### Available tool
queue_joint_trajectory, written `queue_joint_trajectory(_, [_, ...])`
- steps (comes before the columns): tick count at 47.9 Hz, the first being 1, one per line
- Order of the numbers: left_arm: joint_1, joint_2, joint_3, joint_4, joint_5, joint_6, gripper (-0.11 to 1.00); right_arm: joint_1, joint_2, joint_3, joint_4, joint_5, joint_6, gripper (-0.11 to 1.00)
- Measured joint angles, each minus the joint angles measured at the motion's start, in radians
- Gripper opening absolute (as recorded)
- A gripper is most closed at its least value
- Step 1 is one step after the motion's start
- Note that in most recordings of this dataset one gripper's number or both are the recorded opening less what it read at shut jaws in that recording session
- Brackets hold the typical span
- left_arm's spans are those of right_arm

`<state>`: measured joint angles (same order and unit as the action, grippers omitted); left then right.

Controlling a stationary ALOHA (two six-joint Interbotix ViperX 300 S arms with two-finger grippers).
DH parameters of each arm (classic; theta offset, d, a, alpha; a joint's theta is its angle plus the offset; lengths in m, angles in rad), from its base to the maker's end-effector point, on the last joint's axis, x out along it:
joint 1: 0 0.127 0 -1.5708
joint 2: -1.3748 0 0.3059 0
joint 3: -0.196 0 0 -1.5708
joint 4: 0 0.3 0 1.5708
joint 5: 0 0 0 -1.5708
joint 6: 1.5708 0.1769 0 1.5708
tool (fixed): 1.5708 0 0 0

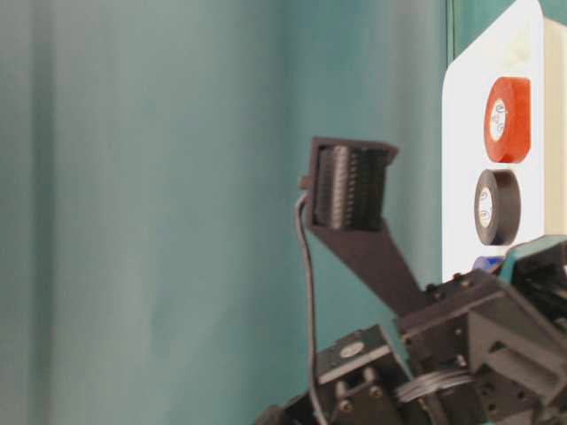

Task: Put the tape into the white case with the left arm.
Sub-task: 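Move the open left gripper over the yellow tape and close on its rim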

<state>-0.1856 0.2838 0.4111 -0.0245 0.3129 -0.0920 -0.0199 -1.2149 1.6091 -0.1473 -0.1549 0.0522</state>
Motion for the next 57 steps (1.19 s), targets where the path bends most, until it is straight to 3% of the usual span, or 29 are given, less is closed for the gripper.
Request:
queue_joint_trajectory(19, [0.015, 0.020, -0.003, 0.000, -0.003, 0.005, 0.75, 0.000, 0.000, 0.000, 0.000, -0.002, -0.002, -0.09])
queue_joint_trajectory(23, [0.015, 0.020, -0.003, 0.000, -0.005, 0.009, 0.62, 0.000, 0.000, 0.000, 0.000, -0.002, 0.000, -0.09])
queue_joint_trajectory(30, [0.015, 0.020, -0.003, 0.000, -0.003, 0.011, 0.26, 0.000, 0.000, 0.000, 0.000, -0.002, 0.000, -0.09])
queue_joint_trajectory(57, [0.017, -0.015, -0.003, 0.000, 0.037, 0.009, 0.26, 0.000, 0.000, 0.000, 0.002, 0.000, 0.000, -0.09])
